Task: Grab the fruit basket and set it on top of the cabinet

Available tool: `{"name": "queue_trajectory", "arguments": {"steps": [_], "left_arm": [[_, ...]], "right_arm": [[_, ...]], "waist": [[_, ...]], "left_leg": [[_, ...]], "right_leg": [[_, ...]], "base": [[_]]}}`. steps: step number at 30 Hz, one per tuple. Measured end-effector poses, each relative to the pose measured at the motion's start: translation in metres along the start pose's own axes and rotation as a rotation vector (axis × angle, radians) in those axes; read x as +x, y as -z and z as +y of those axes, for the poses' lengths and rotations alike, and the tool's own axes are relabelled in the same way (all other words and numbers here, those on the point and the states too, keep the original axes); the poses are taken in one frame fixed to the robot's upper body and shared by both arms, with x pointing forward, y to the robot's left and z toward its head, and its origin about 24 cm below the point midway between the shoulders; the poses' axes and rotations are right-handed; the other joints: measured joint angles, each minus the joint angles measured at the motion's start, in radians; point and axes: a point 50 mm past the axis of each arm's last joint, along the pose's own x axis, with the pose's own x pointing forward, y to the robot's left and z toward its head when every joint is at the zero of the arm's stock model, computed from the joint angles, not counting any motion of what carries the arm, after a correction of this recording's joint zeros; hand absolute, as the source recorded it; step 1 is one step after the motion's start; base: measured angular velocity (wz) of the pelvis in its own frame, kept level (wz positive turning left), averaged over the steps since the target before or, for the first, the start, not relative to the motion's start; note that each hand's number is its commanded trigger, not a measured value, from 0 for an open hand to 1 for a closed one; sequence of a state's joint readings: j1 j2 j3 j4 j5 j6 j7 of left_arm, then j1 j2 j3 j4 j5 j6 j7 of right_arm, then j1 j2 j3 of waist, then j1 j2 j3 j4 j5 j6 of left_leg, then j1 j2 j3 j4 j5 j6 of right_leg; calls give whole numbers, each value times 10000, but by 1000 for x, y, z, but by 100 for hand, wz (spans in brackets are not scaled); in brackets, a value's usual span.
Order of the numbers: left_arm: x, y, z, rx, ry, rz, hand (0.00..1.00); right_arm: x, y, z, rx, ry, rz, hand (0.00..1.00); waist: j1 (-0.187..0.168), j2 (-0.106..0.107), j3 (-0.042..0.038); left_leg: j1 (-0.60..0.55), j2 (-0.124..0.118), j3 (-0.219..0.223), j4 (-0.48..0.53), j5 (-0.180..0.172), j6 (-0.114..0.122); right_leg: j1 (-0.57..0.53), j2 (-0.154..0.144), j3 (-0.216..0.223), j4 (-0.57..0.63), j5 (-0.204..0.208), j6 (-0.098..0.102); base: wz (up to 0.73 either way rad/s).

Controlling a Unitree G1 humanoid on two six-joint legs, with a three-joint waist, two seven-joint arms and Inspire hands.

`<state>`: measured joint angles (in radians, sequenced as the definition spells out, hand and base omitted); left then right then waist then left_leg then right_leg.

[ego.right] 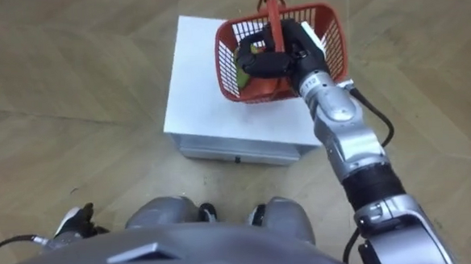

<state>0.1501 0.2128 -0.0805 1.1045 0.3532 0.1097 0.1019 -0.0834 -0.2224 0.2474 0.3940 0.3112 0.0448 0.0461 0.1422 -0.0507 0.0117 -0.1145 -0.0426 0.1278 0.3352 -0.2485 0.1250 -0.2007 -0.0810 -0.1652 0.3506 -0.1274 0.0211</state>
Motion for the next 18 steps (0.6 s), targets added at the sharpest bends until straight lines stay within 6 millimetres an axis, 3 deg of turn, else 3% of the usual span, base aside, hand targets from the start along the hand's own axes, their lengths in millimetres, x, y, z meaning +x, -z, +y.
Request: {"name": "queue_trajectory", "arguments": {"steps": [2,10,11,12,13,18], "left_arm": [[-2,6,-5,48,104,119,0],[-4,19,-10,170,325,584,0],[-4,20,-11,174,344,617,0],[-4,21,-11,195,383,667,0],[-4,23,-12,213,464,731,0],[-6,28,-14,233,642,976,0]], "right_arm": [[1,-1,-3,-48,0,7,100],[11,-3,-10,511,313,255,100],[12,-2,-10,512,355,296,52],[12,-2,-11,540,457,337,14],[13,0,-12,620,517,419,0],[14,7,-14,824,706,755,0]], "waist": [[55,37,-38],[298,122,25],[304,142,37],[330,179,62],[329,196,70],[322,250,81]], "left_leg": [[165,33,-72,-318,50,-78],[119,114,-650,-551,103,-172],[107,113,-675,-571,103,-172],[87,105,-751,-652,103,-172],[23,101,-791,-651,103,-172],[-134,92,-859,-648,104,-172]], "right_leg": [[201,134,-108,-337,106,-41],[637,303,-587,-1158,166,-64],[630,300,-614,-1160,162,-59],[607,288,-690,-1167,155,-49],[583,265,-861,-1190,155,-49],[572,230,-1121,-1328,140,-26]], "base": [[14],[21],[14],[18],[15],[13]]}}
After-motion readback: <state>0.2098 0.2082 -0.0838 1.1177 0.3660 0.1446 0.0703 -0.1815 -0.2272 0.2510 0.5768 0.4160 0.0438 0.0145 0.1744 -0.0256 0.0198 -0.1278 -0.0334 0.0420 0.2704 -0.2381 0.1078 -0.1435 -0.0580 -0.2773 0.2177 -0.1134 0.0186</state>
